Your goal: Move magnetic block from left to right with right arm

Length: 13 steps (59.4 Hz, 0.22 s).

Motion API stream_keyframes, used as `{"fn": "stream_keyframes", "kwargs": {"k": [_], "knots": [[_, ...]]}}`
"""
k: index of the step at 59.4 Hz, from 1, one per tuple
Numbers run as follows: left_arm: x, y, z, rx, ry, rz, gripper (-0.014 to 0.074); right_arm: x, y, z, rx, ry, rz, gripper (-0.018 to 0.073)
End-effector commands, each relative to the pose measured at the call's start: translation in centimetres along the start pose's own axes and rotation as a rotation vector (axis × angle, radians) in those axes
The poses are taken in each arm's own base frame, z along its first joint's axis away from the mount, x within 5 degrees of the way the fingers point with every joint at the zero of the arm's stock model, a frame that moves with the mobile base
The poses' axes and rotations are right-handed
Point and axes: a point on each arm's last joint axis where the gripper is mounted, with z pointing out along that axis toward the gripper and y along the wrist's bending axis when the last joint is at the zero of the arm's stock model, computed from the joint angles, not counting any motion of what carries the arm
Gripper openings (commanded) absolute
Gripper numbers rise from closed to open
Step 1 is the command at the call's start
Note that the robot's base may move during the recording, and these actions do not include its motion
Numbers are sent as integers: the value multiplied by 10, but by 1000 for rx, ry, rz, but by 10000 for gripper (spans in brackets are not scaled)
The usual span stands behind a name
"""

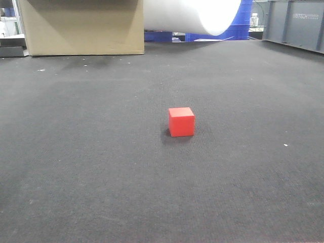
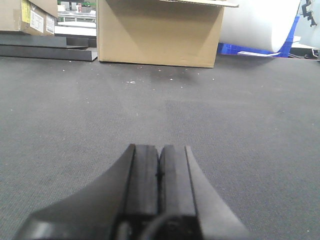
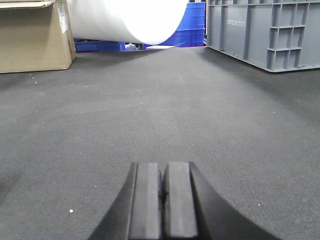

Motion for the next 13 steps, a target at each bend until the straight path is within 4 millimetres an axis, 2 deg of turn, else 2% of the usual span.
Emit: {"fn": "stream_keyframes", "kwargs": {"k": [1,13], "knots": [[-6,-1,-1,11,-90,-5,-116,-11,0,-2,-1,-118,-12,69],[-6,-1,-1,11,-90,-5,-116,-11,0,-2,-1,-118,-12,69]]}}
